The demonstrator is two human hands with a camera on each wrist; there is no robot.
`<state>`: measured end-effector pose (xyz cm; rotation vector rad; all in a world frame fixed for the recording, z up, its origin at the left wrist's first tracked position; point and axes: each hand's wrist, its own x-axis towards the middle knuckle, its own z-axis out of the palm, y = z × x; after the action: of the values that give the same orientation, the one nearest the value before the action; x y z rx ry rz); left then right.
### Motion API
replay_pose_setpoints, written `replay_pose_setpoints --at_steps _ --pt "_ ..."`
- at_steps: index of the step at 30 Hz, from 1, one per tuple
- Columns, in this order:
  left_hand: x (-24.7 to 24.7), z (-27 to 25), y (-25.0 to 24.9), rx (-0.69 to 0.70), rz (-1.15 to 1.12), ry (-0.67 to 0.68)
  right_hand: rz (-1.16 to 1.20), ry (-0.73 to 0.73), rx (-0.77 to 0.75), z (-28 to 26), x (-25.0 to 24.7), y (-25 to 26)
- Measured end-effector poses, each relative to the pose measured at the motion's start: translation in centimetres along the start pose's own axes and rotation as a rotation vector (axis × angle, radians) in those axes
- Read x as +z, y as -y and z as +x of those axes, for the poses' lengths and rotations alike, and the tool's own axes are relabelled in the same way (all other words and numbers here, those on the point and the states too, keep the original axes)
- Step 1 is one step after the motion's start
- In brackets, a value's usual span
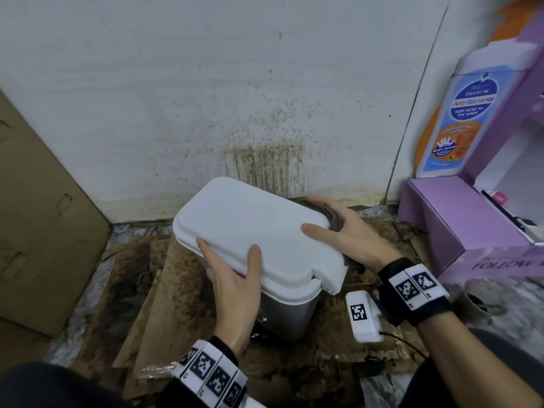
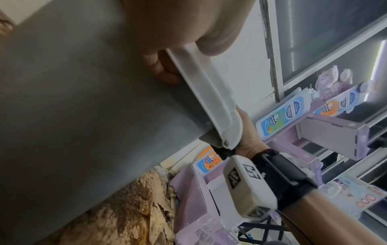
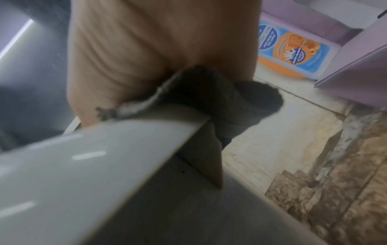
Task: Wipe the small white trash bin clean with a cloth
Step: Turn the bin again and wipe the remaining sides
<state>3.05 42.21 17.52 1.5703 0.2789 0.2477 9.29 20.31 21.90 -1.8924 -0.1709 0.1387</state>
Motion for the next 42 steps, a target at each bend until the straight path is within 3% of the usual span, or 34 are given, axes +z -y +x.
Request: replay_pose_setpoints --at_steps 4,9,16,26,36,39,42 --pt "-1.4 2.1 -0.1 0.041 0.035 0.058 0.025 -0.106 0.015 -1.8 1.8 0.6" --pt "-3.2 5.6 -1.9 0.069 0.063 0.200 0.090 -0.339 0.082 -4.1 5.4 1.2" --pt "-4.1 8.3 -2.6 0.016 0.135 0.423 0.277 -0.605 0.141 -7.5 11.7 2.0" --pt "-4.4 8.4 -2.6 0.034 0.271 0.452 0.390 -0.636 0.094 -8.0 13.7 0.0" --pt "-6.0 7.6 -3.3 0.043 0.457 0.407 0.612 -0.560 0.193 -4.5 10.9 -0.5" --pt "-6.5 7.0 -4.4 0.150 0.627 0.336 0.663 -0.482 0.211 -4.1 10.8 -0.2" --pt "-6.6 6.4 -5.4 0.298 0.772 0.358 0.633 -0.431 0.196 -4.1 11.7 0.1"
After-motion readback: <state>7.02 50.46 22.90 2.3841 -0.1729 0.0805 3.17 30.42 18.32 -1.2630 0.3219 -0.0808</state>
